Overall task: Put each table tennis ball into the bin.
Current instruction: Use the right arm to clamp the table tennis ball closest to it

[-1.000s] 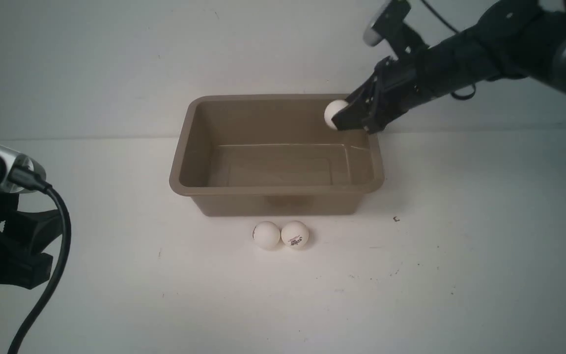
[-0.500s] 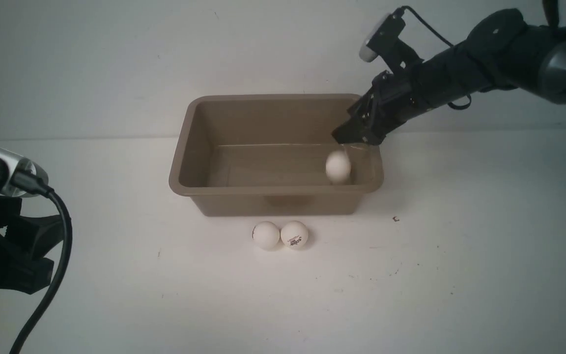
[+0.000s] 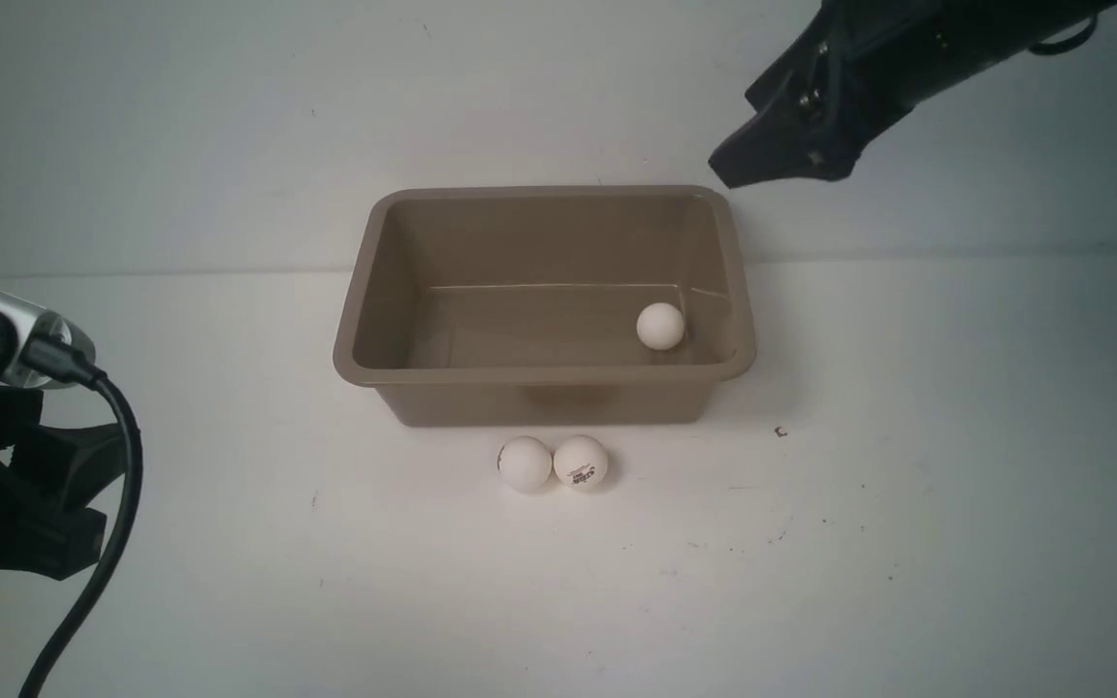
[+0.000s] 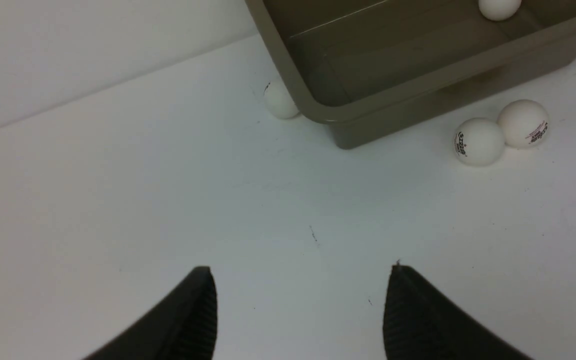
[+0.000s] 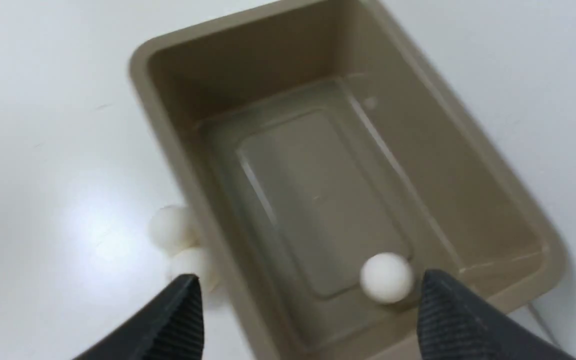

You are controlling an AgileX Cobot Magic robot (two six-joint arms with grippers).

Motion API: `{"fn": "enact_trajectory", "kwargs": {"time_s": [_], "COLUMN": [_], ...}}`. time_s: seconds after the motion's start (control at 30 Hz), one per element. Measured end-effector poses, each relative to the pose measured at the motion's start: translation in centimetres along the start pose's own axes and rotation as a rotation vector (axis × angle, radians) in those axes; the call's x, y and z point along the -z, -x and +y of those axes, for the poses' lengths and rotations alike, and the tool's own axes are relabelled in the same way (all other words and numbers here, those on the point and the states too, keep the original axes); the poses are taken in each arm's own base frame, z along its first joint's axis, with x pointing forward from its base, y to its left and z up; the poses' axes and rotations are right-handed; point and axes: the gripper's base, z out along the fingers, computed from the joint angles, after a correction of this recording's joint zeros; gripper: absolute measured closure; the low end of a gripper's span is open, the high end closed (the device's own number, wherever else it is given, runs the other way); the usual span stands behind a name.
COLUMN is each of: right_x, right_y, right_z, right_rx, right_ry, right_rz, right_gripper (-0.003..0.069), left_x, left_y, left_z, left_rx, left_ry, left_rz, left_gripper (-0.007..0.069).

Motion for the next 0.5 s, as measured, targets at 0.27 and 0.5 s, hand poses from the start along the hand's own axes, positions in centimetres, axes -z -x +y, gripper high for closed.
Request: {"fn": "enact_trajectory", "kwargs": {"time_s": [0.27,0.5], "right_x": [0.0,-0.7], "right_y": [-0.7,-2.0], "right_z": [-0.1,-0.1], "right_rx": [-0.045,-0.113], "right_ry": [-0.013,-0.018], "right_rz": [0.072,0.145], "right_gripper": [0.0138,0.0138], "left_x": [0.0,0.0], "left_y": [0.0,0.0], "left_z": [0.0,0.0], "left_rx": [0.0,0.0], "left_ry": [0.0,0.0], "left_rz": [0.0,0.0], "left_gripper": [0.022,0.022]}}
